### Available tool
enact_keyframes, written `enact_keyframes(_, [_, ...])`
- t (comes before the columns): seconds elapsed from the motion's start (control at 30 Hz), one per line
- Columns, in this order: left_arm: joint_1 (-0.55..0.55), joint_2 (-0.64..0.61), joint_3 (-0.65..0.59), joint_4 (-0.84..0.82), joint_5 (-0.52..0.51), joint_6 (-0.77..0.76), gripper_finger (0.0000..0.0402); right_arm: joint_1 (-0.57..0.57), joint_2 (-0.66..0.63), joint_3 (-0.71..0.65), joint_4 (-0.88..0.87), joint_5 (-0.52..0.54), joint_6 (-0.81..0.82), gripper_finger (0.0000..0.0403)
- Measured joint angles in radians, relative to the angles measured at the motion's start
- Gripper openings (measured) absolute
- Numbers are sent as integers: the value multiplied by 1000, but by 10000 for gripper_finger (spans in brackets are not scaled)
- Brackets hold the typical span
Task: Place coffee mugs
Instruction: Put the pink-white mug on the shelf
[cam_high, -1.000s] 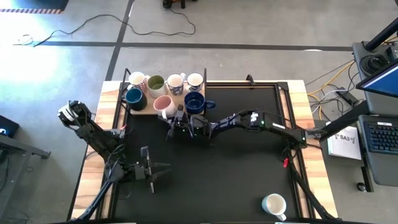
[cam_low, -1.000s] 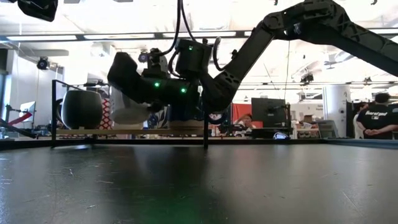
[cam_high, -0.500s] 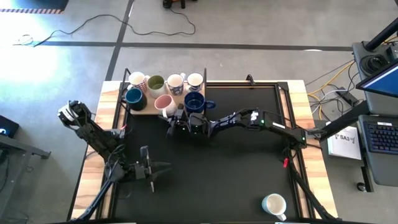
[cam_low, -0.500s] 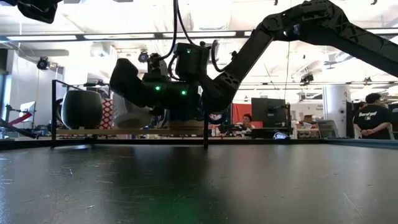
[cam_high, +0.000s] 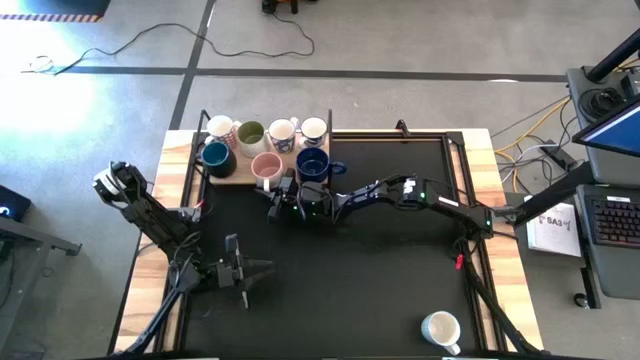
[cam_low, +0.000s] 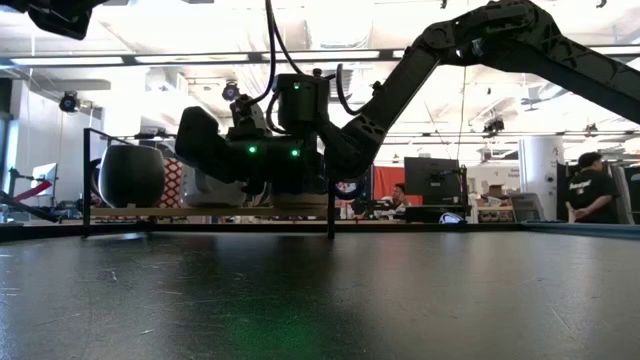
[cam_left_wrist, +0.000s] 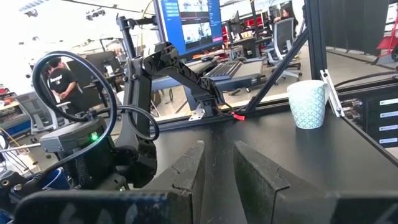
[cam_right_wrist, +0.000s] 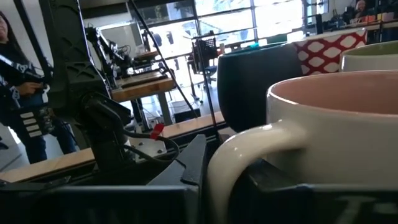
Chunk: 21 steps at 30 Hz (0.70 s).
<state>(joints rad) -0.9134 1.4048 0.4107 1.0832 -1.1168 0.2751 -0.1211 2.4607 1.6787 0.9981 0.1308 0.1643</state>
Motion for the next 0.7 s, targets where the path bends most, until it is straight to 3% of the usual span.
enact_keyframes(0.4, [-2, 0, -2, 0, 0, -6, 66, -6, -1, 0, -98, 0, 40, 92])
enact_keyframes(0.7, [-2, 0, -10, 1, 0, -22, 66, -6, -1, 0, -133, 1, 44, 107])
